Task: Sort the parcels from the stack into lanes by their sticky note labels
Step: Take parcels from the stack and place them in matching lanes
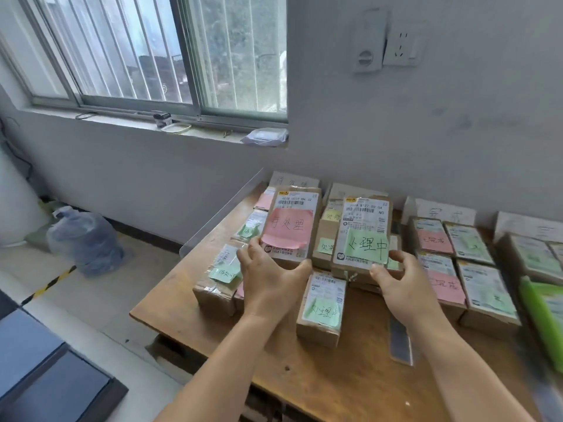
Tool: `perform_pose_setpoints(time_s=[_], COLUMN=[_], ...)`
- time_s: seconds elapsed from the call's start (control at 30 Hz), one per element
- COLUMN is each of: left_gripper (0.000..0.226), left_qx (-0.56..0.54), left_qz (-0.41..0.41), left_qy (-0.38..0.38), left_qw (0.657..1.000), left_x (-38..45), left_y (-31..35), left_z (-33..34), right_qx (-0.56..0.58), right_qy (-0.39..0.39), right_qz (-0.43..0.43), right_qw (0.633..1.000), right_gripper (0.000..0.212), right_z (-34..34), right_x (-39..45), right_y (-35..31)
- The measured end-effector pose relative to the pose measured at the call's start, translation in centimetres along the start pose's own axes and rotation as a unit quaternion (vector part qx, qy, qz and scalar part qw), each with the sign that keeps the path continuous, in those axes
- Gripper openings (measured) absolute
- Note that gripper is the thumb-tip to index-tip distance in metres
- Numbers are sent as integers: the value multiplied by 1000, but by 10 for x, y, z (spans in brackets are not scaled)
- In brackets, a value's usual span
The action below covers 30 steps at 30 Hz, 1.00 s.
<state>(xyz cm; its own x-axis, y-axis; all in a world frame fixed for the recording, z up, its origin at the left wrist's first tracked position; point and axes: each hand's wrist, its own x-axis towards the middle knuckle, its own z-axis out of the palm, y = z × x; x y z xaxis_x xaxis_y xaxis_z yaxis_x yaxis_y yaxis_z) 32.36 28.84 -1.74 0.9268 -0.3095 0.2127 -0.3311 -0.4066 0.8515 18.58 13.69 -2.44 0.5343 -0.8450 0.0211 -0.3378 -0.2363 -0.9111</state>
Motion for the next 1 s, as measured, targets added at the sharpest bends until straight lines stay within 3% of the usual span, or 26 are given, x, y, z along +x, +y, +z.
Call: perform_pose_setpoints(time_s=[0.13, 0.37, 0.77, 1.0], left_gripper=[84, 89, 86, 86], left_qx=[-10, -14, 0, 11], left_qz=[12, 22, 11, 8], left_qy=[-33, -81, -74, -74], left_qw=[999, 996, 997, 997], left_x=[19, 28, 38, 36], left_y=[-13, -30, -46, -54], left_z=[-12, -16, -22, -26], right_qx=[-59, -169, -172, -248], right_qy=[49, 31, 14, -25], right_qz=[71, 180, 241, 226], right_qw=[994, 968, 955, 942], right_gripper=[50, 49, 43, 29], right_z=[9, 28, 36, 46], right_x=[-16, -44, -44, -39], right_y=[13, 35, 53, 65])
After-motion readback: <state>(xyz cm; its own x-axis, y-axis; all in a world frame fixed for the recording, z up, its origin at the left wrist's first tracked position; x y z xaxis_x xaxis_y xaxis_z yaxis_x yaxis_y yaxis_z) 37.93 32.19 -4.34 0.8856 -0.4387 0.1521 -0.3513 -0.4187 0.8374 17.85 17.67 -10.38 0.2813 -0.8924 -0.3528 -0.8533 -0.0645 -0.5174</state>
